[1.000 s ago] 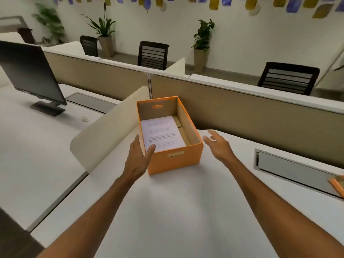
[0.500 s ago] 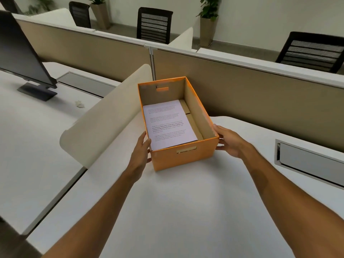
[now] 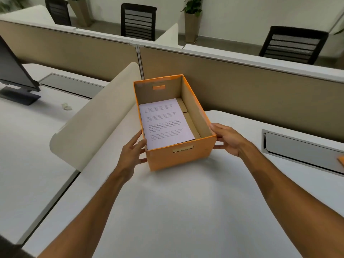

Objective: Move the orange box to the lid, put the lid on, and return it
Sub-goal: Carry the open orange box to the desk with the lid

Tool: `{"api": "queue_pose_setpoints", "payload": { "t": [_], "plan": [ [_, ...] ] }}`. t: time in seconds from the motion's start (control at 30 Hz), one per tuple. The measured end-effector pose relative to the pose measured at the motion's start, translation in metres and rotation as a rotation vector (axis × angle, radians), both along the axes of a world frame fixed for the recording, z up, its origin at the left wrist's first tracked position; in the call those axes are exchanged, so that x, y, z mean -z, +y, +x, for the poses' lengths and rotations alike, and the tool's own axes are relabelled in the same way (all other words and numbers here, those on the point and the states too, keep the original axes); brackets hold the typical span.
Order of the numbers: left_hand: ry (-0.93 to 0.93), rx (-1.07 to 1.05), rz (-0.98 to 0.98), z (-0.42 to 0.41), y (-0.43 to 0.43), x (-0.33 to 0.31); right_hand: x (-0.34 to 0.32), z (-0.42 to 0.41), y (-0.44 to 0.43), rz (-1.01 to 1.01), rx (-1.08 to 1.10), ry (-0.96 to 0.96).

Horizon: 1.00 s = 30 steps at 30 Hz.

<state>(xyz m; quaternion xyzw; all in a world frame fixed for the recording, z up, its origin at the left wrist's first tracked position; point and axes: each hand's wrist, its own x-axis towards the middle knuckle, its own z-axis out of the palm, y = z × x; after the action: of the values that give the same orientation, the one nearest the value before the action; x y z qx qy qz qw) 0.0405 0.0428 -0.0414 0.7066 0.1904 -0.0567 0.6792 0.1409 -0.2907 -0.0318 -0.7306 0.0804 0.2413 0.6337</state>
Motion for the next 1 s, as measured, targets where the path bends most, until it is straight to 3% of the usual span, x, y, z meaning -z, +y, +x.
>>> {"api": "queue_pose_setpoints", "payload": {
  "t": [0.57, 1.0],
  "plan": [
    [-0.076, 0.246, 0.001, -0.056, -0.101, -0.046, -0.033, -0.168, -0.114, 0.095, 0.333, -0.103],
    [-0.058, 0.35, 0.025, -0.166, -0.214, -0.04, -0.024, -0.338, -0.222, 0.116, 0.477, -0.119]
  ]
}}
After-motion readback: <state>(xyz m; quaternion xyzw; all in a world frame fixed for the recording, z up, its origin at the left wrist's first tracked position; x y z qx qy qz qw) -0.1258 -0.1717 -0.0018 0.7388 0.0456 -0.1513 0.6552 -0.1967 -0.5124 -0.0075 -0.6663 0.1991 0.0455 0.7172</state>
